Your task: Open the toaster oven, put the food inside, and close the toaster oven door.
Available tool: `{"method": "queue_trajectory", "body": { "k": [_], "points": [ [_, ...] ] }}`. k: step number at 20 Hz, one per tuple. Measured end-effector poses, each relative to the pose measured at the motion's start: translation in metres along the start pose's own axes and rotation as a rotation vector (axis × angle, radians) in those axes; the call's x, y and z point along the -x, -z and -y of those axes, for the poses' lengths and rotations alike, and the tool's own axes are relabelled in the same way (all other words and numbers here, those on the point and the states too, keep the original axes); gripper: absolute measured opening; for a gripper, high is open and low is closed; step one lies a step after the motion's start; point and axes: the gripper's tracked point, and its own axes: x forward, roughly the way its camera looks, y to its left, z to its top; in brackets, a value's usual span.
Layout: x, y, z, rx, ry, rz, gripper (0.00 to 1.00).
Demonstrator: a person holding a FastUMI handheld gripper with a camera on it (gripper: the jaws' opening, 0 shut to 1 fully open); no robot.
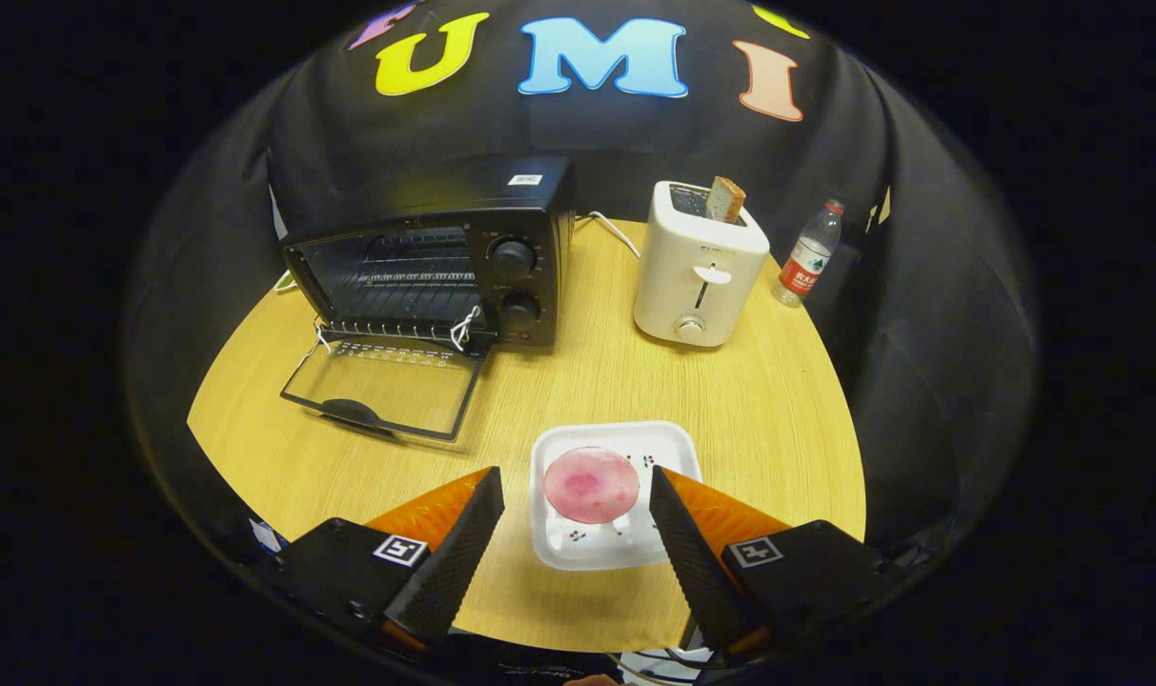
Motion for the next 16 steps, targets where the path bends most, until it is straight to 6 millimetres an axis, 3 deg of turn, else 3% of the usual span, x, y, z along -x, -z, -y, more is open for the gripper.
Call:
{"method": "queue_trajectory", "body": {
  "k": [7,16],
  "points": [
    [-0.036,0.017,0.065,-0.032,-0.091,-0.147,0.97],
    [-0.072,0.046,0.094,-0.072,-0.139,-0.333,0.99]
  ]
}}
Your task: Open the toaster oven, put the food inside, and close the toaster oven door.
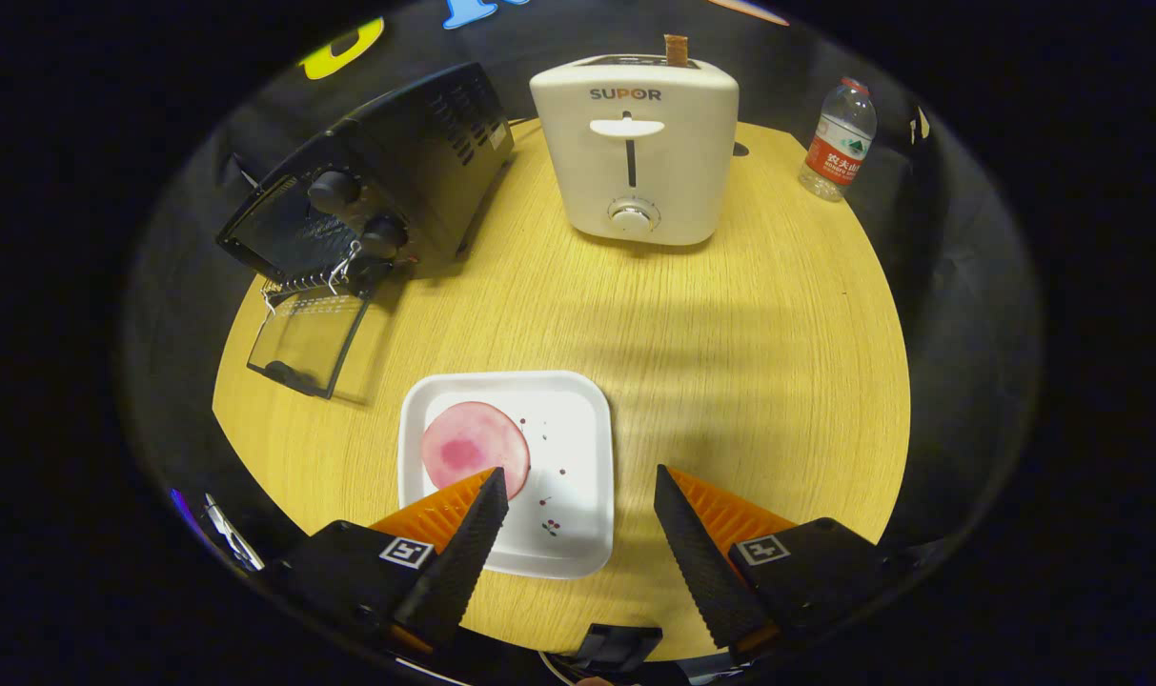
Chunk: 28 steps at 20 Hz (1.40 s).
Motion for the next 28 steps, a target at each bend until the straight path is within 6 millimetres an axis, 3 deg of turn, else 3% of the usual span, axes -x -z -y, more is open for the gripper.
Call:
{"method": "queue_trajectory", "body": {
  "k": [6,8,13,15,20,22,28],
  "points": [
    [-0.012,0.009,0.005,0.030,0.022,-0.052,0.96],
    [-0.016,0.009,0.003,0.050,0.025,-0.062,0.88],
    [-0.028,0.017,0.007,0.079,0.055,-0.096,0.52],
    [-0.023,0.018,0.003,0.055,0.046,-0.101,0.37],
    [-0.022,0.016,0.007,0.051,0.055,-0.104,0.21],
    [-0.024,0.011,0.006,0.058,0.058,-0.094,0.06],
    [-0.023,0.017,0.004,0.010,-0.020,-0.110,0.02]
  ]
}}
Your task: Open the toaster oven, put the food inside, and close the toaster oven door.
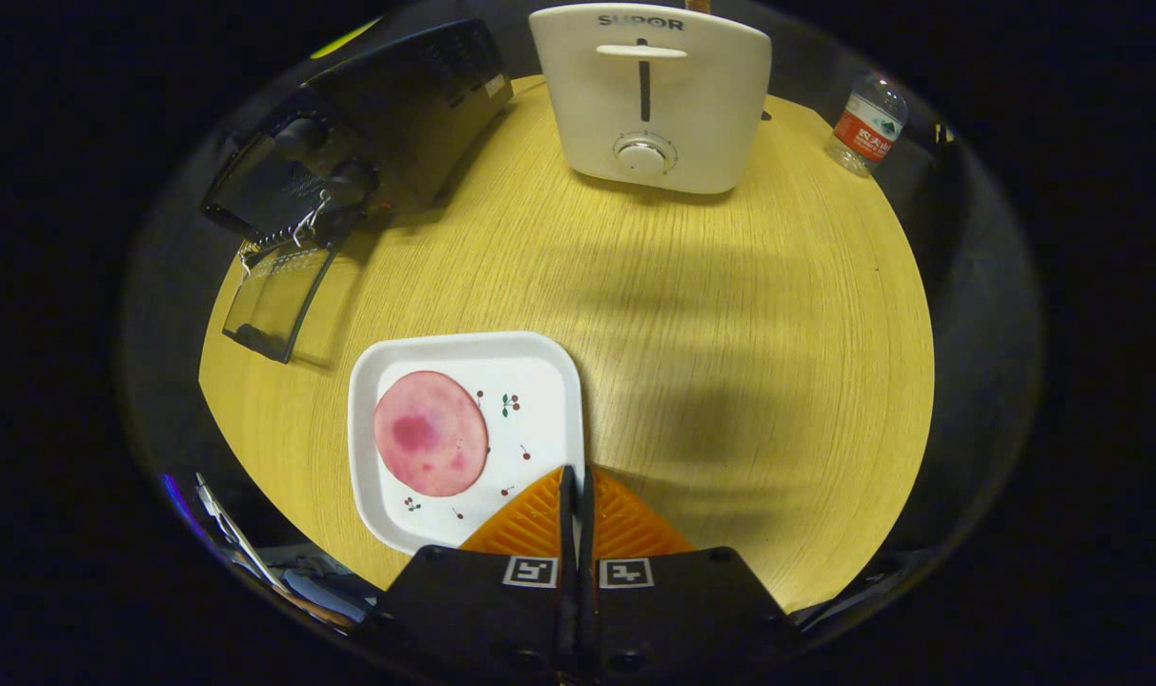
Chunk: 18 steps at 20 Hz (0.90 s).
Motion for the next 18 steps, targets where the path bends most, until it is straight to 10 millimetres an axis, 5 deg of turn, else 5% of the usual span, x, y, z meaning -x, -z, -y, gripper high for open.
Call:
{"method": "queue_trajectory", "body": {
  "k": [9,18],
  "points": [
    [0.000,-0.001,-0.002,-0.048,-0.043,0.007,0.02],
    [0.005,0.012,-0.016,-0.307,-0.090,0.058,0.02]
  ]
}}
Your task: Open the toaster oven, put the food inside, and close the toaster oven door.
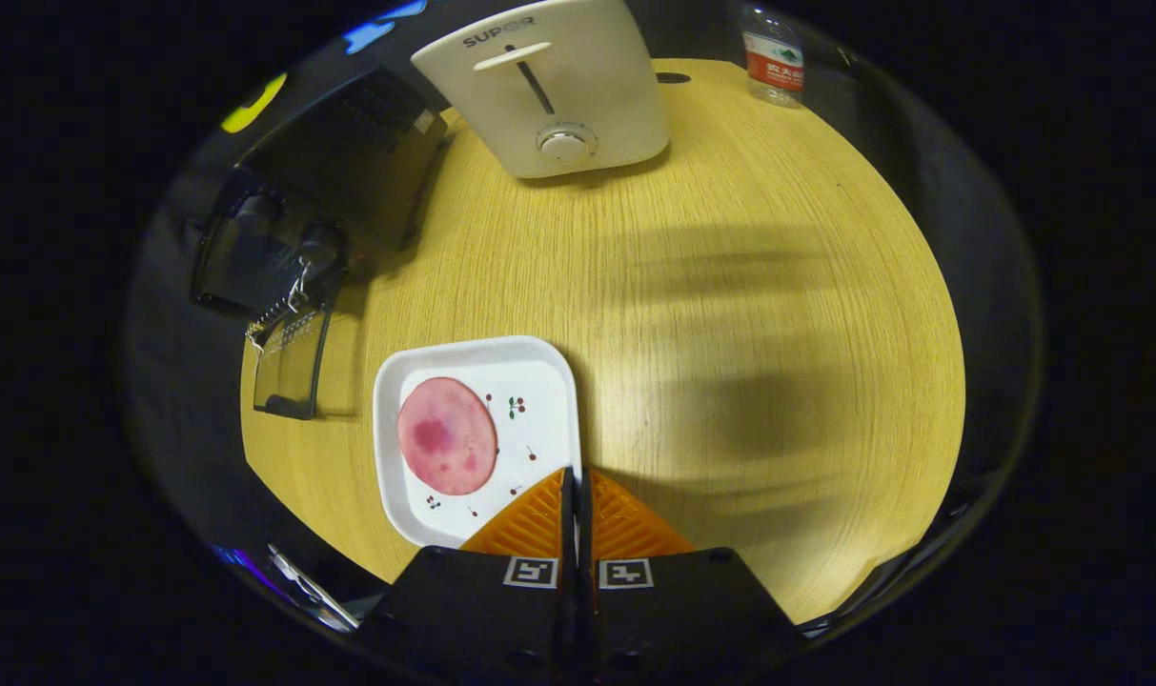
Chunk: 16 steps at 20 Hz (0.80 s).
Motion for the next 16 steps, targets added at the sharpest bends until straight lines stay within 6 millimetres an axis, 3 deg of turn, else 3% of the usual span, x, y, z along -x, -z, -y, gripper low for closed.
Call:
{"method": "queue_trajectory", "body": {
  "k": [6,16],
  "points": [
    [0.012,0.013,-0.014,-0.261,-0.072,0.072,0.02],
    [0.033,0.029,-0.043,-0.476,-0.167,0.173,0.02]
  ]
}}
